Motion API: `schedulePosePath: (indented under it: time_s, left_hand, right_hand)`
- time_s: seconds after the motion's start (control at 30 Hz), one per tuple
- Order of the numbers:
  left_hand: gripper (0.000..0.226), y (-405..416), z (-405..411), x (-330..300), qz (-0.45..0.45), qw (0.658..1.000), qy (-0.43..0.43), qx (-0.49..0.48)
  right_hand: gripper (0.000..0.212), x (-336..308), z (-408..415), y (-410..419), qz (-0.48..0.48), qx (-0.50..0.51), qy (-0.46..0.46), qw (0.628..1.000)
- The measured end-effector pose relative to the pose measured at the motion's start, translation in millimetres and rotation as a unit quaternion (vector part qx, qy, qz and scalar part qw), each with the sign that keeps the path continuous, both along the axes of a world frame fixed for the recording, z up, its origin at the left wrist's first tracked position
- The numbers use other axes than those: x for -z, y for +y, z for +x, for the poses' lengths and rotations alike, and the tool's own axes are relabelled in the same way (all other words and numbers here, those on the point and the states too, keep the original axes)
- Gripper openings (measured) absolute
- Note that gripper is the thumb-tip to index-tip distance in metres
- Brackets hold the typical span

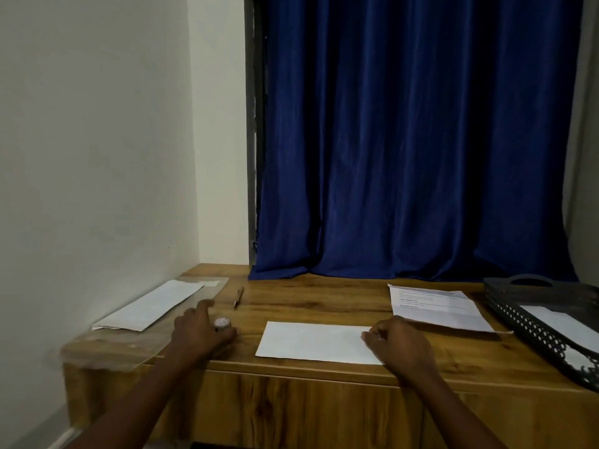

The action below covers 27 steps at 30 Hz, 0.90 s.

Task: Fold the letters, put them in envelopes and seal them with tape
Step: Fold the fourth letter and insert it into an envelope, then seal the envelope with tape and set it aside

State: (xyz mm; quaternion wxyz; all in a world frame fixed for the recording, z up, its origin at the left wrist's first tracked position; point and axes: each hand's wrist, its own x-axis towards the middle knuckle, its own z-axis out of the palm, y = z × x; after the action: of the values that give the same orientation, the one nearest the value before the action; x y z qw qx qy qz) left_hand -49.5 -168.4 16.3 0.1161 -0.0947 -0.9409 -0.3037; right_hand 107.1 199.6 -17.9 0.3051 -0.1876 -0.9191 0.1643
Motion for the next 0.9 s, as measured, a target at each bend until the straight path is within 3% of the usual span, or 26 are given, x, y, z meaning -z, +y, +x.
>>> schedulePosePath:
  time_s: [0.23, 0.4, 0.5, 0.73, 0.9]
  left_hand:
    - [0.041, -3, -1, 0, 0.01, 0.998, 0.006, 0.058]
    - [0.028, 14, -1, -9, 0.162, 0.975, 0.044, 0.147]
    - [0.034, 40, 12, -16, 0.208, 0.956, 0.046, 0.204]
    - [0.056, 112, 32, -7, 0.303, 0.896, -0.048, 0.32]
    - [0.056, 130, 34, 14, 0.302, 0.89, -0.045, 0.338]
  right_hand:
    - [0.02, -6, 5, -6, 0.028, -0.043, -0.019, 0.998]
    - [0.024, -5, 3, -13, 0.048, -0.041, -0.026, 0.998]
    - [0.025, -7, -6, -27, 0.04, -0.036, -0.031, 0.998]
    - [0.027, -10, -28, -62, -0.003, -0.035, -0.032, 0.999]
    - [0.026, -11, -23, -55, -0.135, -0.068, 0.021, 0.988]
